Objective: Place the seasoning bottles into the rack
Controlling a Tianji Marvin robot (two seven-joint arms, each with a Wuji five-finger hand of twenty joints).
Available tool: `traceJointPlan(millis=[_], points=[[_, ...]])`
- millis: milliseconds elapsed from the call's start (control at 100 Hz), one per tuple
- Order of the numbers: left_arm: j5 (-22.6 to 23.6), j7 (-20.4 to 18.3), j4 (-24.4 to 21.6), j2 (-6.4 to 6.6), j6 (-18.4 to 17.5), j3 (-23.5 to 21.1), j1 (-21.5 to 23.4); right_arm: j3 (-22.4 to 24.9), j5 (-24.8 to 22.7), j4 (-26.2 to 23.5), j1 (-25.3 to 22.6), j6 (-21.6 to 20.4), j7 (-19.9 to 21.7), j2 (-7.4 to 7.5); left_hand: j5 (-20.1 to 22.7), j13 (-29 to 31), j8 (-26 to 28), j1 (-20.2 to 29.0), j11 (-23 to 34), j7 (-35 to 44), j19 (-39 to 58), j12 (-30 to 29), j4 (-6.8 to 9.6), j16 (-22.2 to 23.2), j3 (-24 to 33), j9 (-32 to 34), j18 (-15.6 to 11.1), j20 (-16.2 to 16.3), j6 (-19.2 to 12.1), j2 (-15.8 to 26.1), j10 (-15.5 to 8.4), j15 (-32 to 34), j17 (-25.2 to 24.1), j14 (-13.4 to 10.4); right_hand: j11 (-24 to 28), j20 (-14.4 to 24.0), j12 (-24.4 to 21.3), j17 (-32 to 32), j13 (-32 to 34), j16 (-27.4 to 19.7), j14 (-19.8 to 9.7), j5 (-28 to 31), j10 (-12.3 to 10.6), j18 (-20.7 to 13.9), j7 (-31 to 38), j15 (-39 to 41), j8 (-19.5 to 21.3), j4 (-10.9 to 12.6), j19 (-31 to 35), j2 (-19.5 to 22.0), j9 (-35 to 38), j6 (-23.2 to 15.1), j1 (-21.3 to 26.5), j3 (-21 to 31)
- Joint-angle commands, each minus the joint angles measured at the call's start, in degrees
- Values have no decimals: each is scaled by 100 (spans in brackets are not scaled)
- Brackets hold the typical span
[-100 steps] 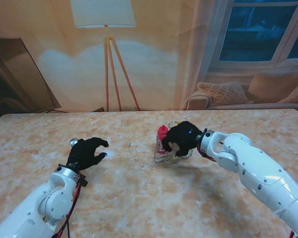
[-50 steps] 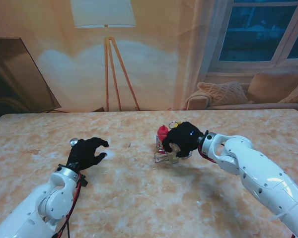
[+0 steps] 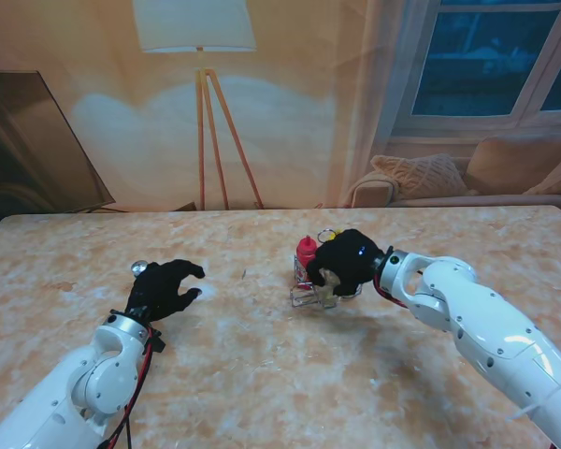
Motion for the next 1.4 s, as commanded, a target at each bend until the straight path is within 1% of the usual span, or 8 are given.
traceJointPlan(millis=[0, 290, 510, 780, 1160, 1250, 1390], points=[[-2, -82, -8, -9, 12, 6, 4, -5, -13, -32, -41, 22, 81, -8, 77, -160, 60, 97, -66, 84, -68, -16, -147, 61, -12, -155, -7, -59, -72, -77, -38, -118, -80, 22, 806, 97, 373, -48, 178, 188, -1171, 219, -841, -131, 778, 428, 262, 204, 46, 225, 149, 42, 809, 1113], [-4, -87, -8, -8, 17, 10, 1, -75, -18, 27, -2, 118, 24, -13, 82, -155, 57, 98, -63, 87, -69, -15, -148, 62, -17, -150, 2, -58, -76, -82, -49, -116, -82, 17, 852, 120, 392, -63, 139, 211, -1165, 195, -839, -131, 798, 498, 315, 215, 31, 231, 117, 50, 809, 1121], [3, -85, -10, -7, 11, 7, 5, -156, 74, 80, 27, 202, 59, -35, 79, -151, 57, 97, -60, 87, -72, -14, -144, 62, -17, -144, -3, -59, -83, -81, -46, -115, -79, 8, 895, 136, 408, -71, 118, 211, -1165, 183, -793, -108, 801, 559, 331, 206, 29, 235, 89, 66, 803, 1135], [10, -74, -18, -8, 3, -5, 14, -288, 133, 166, 100, 262, 35, -51, 80, -151, 55, 102, -66, 85, -73, -16, -145, 62, -19, -148, 5, -57, -77, -81, -41, -116, -80, 20, 925, 153, 403, -75, 108, 180, -1176, 175, -790, -87, 814, 596, 365, 204, 28, 241, 70, 70, 799, 1138], [11, -83, -25, -7, 11, -4, 14, -253, 36, 144, 86, 286, -61, -35, 81, -156, 58, 105, -63, 88, -77, -14, -146, 63, -23, -144, 3, -56, -79, -82, -43, -117, -85, 24, 999, 179, 414, -80, 73, 182, -1171, 167, -780, -68, 831, 695, 422, 226, 30, 231, 31, 51, 795, 1183], [15, -83, -29, -6, 8, -6, 18, -287, -8, 161, 99, 310, -116, -28, 79, -151, 56, 103, -63, 85, -75, -15, -144, 63, -24, -142, 1, -55, -76, -78, -50, -116, -83, 21, 1015, 183, 419, -80, 60, 191, -1186, 170, -782, -68, 820, 725, 437, 231, 29, 232, 18, 21, 789, 1194], [20, -79, -33, -6, 9, -9, 24, -365, 33, 214, 119, 412, -172, -46, 78, -157, 57, 104, -64, 87, -80, -15, -145, 62, -22, -146, 6, -56, -80, -78, -53, -120, -90, 19, 1047, 195, 427, -95, 38, 187, -1170, 146, -755, -40, 827, 765, 468, 238, 31, 244, -15, 86, 801, 1204]])
